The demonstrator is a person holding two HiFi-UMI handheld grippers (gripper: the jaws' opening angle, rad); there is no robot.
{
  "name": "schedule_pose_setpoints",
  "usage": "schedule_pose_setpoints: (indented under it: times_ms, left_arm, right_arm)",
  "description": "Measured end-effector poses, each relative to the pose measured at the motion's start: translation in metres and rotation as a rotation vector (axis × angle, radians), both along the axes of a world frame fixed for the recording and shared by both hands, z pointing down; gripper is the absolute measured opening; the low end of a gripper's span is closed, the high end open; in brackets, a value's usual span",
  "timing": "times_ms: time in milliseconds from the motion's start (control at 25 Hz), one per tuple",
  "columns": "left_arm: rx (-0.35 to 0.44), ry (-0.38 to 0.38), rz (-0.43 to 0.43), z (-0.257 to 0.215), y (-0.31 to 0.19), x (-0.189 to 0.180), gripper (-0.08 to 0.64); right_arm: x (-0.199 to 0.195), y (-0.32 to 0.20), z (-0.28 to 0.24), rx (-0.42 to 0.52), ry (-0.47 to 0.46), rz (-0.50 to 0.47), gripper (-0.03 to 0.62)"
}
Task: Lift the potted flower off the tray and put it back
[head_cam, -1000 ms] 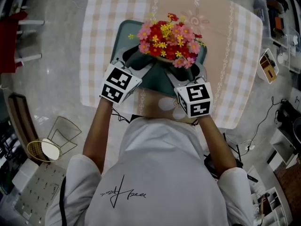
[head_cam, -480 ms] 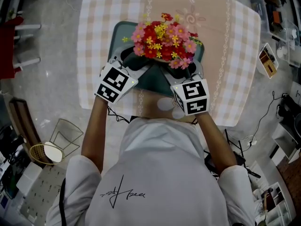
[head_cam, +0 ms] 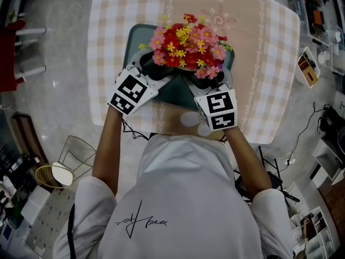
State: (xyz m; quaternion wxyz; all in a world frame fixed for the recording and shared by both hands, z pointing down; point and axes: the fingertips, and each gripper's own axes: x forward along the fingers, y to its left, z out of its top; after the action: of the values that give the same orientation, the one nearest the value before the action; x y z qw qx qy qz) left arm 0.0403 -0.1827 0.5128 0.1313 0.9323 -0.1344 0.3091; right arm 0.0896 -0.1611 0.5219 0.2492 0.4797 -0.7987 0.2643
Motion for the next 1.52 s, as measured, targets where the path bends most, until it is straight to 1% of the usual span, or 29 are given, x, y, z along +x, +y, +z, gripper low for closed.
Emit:
schedule_pose_setpoints:
  times_ms: [120, 240, 360, 760, 1040, 1200, 1360, 1520]
  left_arm:
    - [0.002, -0.002, 0.016, 0.002, 0.002, 0.006, 0.322]
    - [0.008, 0.005, 0.005, 0.002, -0.001, 0.006, 0.318]
    - [0.002, 0.018, 0.003, 0.002, -0.002, 0.007, 0.316]
    - [-0.006, 0.031, -0.016, 0.001, 0.000, 0.006, 0.302]
    - [-0.002, 0.043, -0.048, -0.004, 0.004, 0.003, 0.302]
    - [0.015, 0.040, -0.050, -0.012, 0.005, 0.001, 0.302]
    - [0.044, 0.016, -0.043, -0.018, 0.009, -0.002, 0.301]
    - [0.047, 0.018, -0.056, -0.027, 0.014, -0.006, 0.301]
  right_arm:
    - [0.001, -0.002, 0.002, -0.008, -0.008, 0.007, 0.370]
    - [0.000, -0.003, 0.002, -0.006, -0.014, 0.009, 0.368]
    - [0.003, -0.004, 0.002, -0.004, -0.013, 0.018, 0.351]
    - [0.003, -0.005, 0.002, 0.003, -0.009, 0.007, 0.348]
    - [0.001, -0.002, -0.001, 0.005, -0.015, -0.007, 0.349]
    - [-0.001, -0.001, -0.009, 0.016, -0.018, -0.011, 0.350]
    - [-0.004, 0.003, -0.016, 0.019, -0.006, -0.023, 0.350]
    - [-0.007, 0.007, -0.025, 0.027, -0.006, -0.032, 0.350]
